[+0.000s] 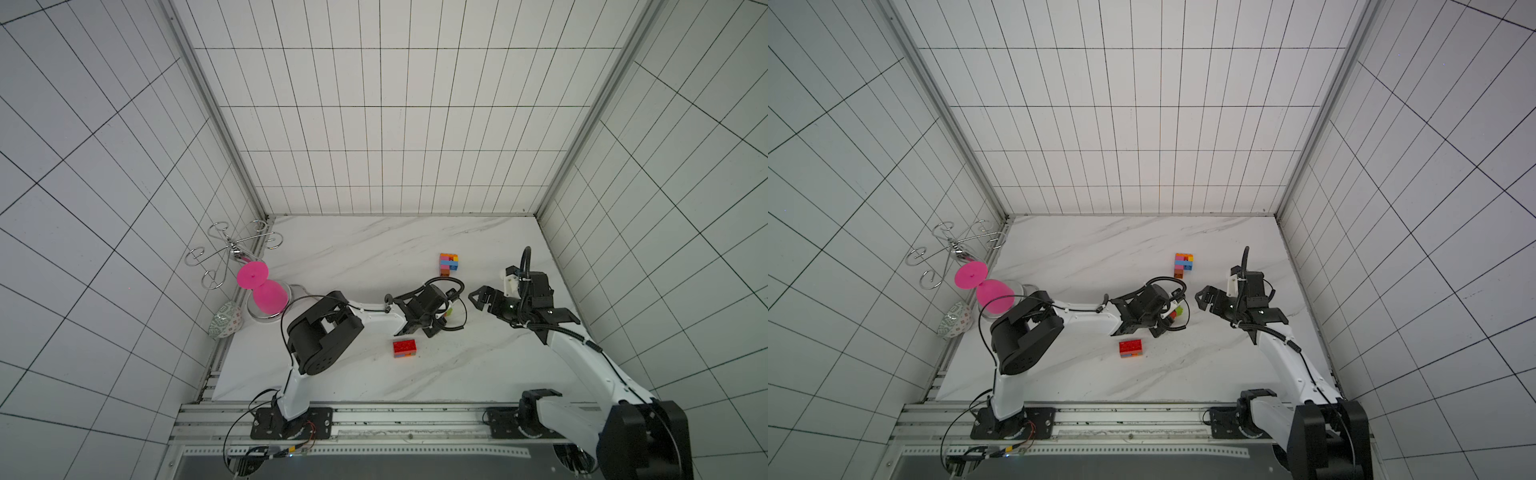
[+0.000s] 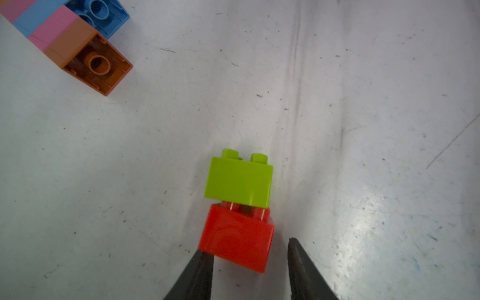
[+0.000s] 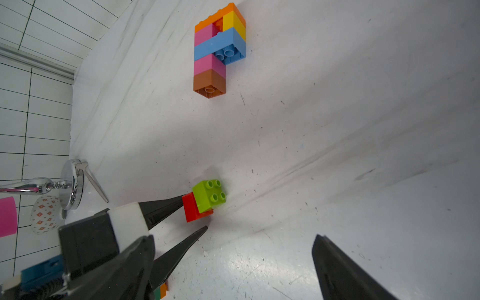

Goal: Assemble the letter p with lego
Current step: Adjust the lego brick at the center of the board.

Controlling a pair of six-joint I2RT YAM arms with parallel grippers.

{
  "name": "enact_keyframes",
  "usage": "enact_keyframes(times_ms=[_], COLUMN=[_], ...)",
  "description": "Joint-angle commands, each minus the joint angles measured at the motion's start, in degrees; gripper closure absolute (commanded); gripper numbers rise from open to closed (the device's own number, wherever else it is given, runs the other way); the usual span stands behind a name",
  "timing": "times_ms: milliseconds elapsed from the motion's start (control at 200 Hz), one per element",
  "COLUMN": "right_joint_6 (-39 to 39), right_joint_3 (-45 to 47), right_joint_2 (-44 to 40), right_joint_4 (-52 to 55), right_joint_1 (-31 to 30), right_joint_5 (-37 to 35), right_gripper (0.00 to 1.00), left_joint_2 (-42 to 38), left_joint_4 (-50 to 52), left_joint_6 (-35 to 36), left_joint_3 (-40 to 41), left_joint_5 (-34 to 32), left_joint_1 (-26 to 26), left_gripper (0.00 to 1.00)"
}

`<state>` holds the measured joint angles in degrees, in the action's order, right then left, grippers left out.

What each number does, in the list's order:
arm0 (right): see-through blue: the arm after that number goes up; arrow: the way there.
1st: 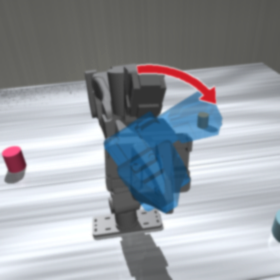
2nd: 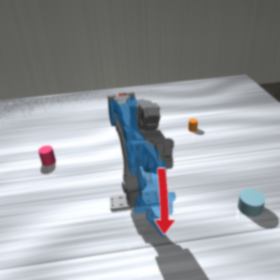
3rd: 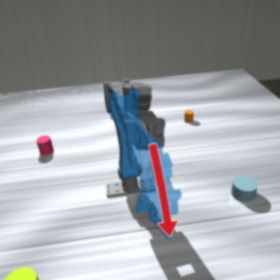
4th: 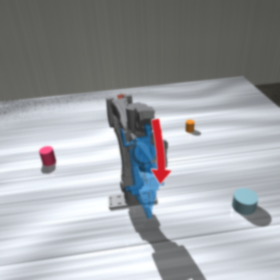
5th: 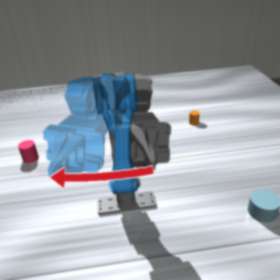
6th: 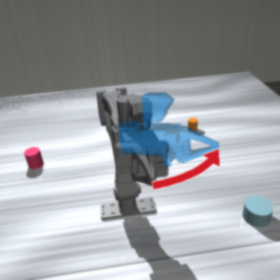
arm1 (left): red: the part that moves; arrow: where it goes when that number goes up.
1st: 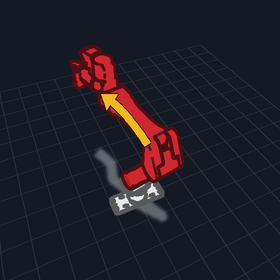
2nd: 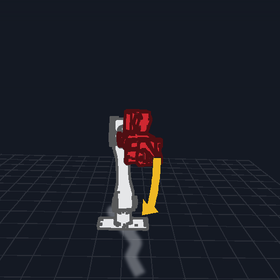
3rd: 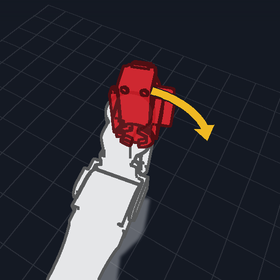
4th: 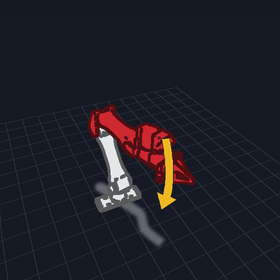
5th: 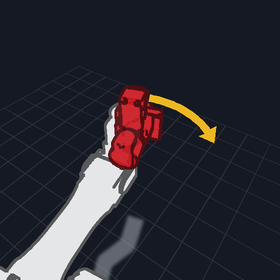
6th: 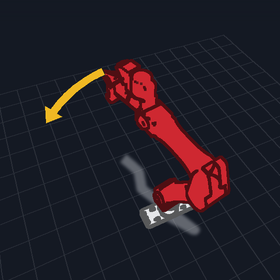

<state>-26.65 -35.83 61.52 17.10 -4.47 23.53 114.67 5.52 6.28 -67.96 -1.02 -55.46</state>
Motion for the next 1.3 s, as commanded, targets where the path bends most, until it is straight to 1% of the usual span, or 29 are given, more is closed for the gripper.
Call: enact_keyframes(times_ms=[0,100,215,290,335,370,500,540,635,730,795,855,965,1030,1169,1299], right_joint_6=[0.6,0.7,0.9,0.9,0.9,1.0,1.0,1.1,1.1,1.0,1.0,1.2,1.6,1.8,2.0,2.1], right_joint_3=[1.6,1.9,2.0,2.1,2.0,2.0,2.1,2.1,2.3,2.6,2.6,2.7,2.8,2.9,2.7,2.8], right_joint_2=[-1.1,-1.5,-1.9,-2.0,-1.9,-1.9,-1.9,-2.0,-2.3,-2.3,-2.2,-2.0,-1.7,-1.3,-0.6,-0.6], right_joint_4=[0.8,0.9,1.0,1.0,1.0,1.0,1.0,1.0,1.0,0.7,0.5,0.5,0.5,0.4,0.6,0.6], right_joint_1=[0.7,0.8,0.8,0.7,0.7,0.8,0.8,0.7,0.7,0.8,0.7,0.8,0.8,0.8,0.8,0.8], right_joint_5=[1.0,1.2,1.5,1.6,1.8,1.8,2.0,2.0,2.0,2.3,2.4,2.4,2.8,2.9,3.4,3.5], right_gripper=[0.01,0.01,0.02,0.02,0.02,0.01,0.02,0.01,0.02,0.01,0.01,0.02,0.02,0.01,0.02,0.02], left_joint_2=[1.9,3.2,4.0,4.1,4.1,4.2,3.3,2.5,-0.7,-4.8,-7.0,-8.4,-9.2,-7.7,-1.4,4.1], left_joint_4=[0.1,0.9,1.9,1.8,1.9,2.0,2.9,3.2,3.9,4.8,9.1,15.4,27.4,34.4,49.7,57.3], left_joint_6=[1.2,1.6,1.9,1.9,1.9,1.9,1.1,0.5,-1.4,-5.3,-8.5,-12.0,-16.7,-17.9,-18.6,-17.1], left_joint_3=[-2.4,-3.8,-4.9,-5.0,-5.2,-5.2,-5.1,-4.7,-2.5,0.1,-0.5,-2.3,-6.2,-9.3,-17.1,-22.4], left_joint_5=[-0.1,-0.7,-1.2,-1.0,-0.4,0.1,1.0,1.1,1.0,0.3,-1.4,-3.4,-2.8,-1.1,-0.5,-3.1], left_joint_1=[-0.2,0.0,-0.1,-0.1,-0.1,-0.1,-0.3,-0.3,-0.3,-0.3,-0.3,-0.3,-0.1,-0.1,-0.1,-0.2], left_gripper=[0.48,0.43,0.4,0.4,0.42,0.46,0.67,0.69,0.69,0.69,0.69,0.69,0.69,0.68,0.68,0.68])
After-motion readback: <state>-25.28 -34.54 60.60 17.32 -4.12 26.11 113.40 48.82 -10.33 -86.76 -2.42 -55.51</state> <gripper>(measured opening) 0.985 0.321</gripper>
